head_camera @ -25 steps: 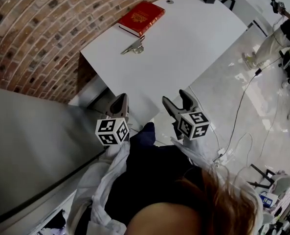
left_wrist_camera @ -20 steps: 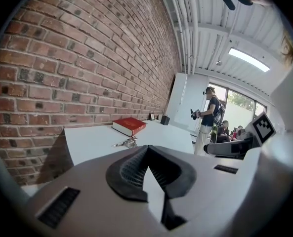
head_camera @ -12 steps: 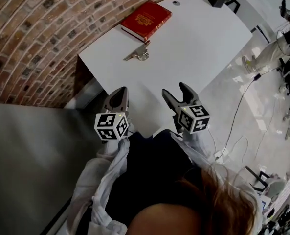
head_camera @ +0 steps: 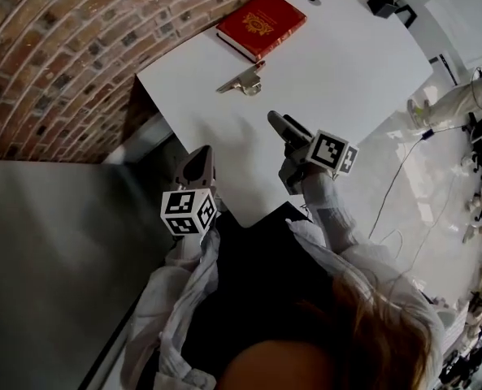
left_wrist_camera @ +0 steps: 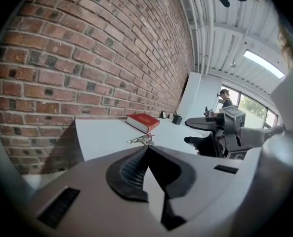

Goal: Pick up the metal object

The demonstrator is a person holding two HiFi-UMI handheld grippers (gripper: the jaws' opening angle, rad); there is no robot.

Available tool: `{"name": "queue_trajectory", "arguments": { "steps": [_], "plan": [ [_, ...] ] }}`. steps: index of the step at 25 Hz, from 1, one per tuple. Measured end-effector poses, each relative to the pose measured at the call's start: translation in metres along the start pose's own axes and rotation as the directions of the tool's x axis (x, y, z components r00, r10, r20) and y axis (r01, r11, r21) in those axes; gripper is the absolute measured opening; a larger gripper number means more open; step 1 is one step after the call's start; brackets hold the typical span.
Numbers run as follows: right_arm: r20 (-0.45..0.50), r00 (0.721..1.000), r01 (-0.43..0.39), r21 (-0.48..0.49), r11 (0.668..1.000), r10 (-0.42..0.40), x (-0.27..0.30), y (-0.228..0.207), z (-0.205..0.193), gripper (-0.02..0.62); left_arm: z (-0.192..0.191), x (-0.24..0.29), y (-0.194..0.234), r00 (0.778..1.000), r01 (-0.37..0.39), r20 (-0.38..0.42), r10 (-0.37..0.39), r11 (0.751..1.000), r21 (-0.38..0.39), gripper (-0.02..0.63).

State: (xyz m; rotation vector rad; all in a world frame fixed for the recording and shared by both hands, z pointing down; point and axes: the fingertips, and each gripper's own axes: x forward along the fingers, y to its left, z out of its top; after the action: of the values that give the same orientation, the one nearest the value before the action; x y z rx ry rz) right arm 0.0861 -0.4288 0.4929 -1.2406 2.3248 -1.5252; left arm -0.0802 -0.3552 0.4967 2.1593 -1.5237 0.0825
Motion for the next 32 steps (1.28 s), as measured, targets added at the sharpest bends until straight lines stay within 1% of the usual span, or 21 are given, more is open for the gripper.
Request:
{"name": "queue_trajectory", "arguments": {
  "steps": [3, 5, 8, 10, 12, 13, 14, 16, 22, 25, 27, 29, 31, 32],
  "plan": [
    [-0.013, 1.0, 0.003, 0.131, 0.991, -0.002, 0.018, -0.018, 0.006, 0.3, -0.001, 0.004, 0.006, 0.999, -0.033, 0.0, 0.033, 0.999, -0.014, 0.014],
    [-0.022, 1.0, 0.001, 0.223, 0.975, 0.004, 0.031, -0.033, 0.009, 0.288, -0.004, 0.011, 0.011, 0.999, -0.053, -0.005, 0.053, 0.999, -0.011, 0.015],
    [-0.031, 0.999, -0.018, 0.374, 0.927, 0.032, 0.052, -0.053, 0.013, 0.288, -0.006, 0.021, 0.018, 0.997, -0.083, -0.007, 0.083, 0.996, -0.017, 0.014],
    [-0.028, 0.999, -0.021, 0.458, 0.889, 0.038, 0.065, -0.063, 0.016, 0.288, -0.008, 0.026, 0.021, 0.995, -0.103, -0.008, 0.102, 0.994, -0.035, 0.015],
    [-0.021, 0.999, -0.025, 0.531, 0.847, 0.043, 0.077, -0.07, 0.018, 0.285, -0.011, 0.031, 0.022, 0.993, -0.118, -0.014, 0.117, 0.992, -0.045, 0.015],
    [-0.02, 0.999, -0.026, 0.554, 0.832, 0.044, 0.082, -0.073, 0.02, 0.282, -0.013, 0.034, 0.023, 0.992, -0.124, -0.018, 0.124, 0.991, -0.046, 0.015],
    [-0.022, 0.999, -0.023, 0.567, 0.824, 0.042, 0.088, -0.076, 0.021, 0.279, -0.014, 0.037, 0.023, 0.991, -0.131, -0.022, 0.13, 0.99, -0.047, 0.015],
    [-0.032, 0.999, -0.01, 0.578, 0.816, 0.036, 0.097, -0.08, 0.022, 0.265, -0.017, 0.04, 0.025, 0.989, -0.148, -0.026, 0.146, 0.988, -0.053, 0.015],
    [-0.079, 0.995, 0.004, 0.589, 0.808, 0.053, 0.127, -0.079, 0.022, 0.264, -0.022, 0.043, 0.031, 0.979, -0.205, -0.036, 0.203, 0.974, -0.091, 0.015],
    [-0.082, 0.996, 0.019, 0.616, 0.788, 0.04, 0.136, -0.082, 0.022, 0.247, -0.021, 0.044, 0.035, 0.976, -0.218, -0.038, 0.215, 0.971, -0.103, 0.015],
    [-0.083, 0.996, 0.033, 0.625, 0.78, 0.024, 0.141, -0.083, 0.022, 0.221, -0.019, 0.044, 0.037, 0.974, -0.228, -0.036, 0.225, 0.968, -0.108, 0.015],
    [-0.096, 0.995, 0.059, 0.622, 0.781, 0.001, 0.144, -0.087, 0.02, 0.156, -0.018, 0.044, 0.039, 0.972, -0.234, -0.037, 0.232, 0.966, -0.109, 0.014],
    [-0.12, 0.993, 0.091, 0.623, 0.777, -0.02, 0.147, -0.093, 0.015, 0.113, -0.018, 0.043, 0.039, 0.971, -0.237, -0.038, 0.234, 0.965, -0.11, 0.014],
    [-0.132, 0.991, 0.106, 0.622, 0.776, -0.03, 0.148, -0.094, 0.013, 0.072, -0.018, 0.043, 0.04, 0.971, -0.239, -0.039, 0.236, 0.964, -0.112, 0.015]
  ]
}}
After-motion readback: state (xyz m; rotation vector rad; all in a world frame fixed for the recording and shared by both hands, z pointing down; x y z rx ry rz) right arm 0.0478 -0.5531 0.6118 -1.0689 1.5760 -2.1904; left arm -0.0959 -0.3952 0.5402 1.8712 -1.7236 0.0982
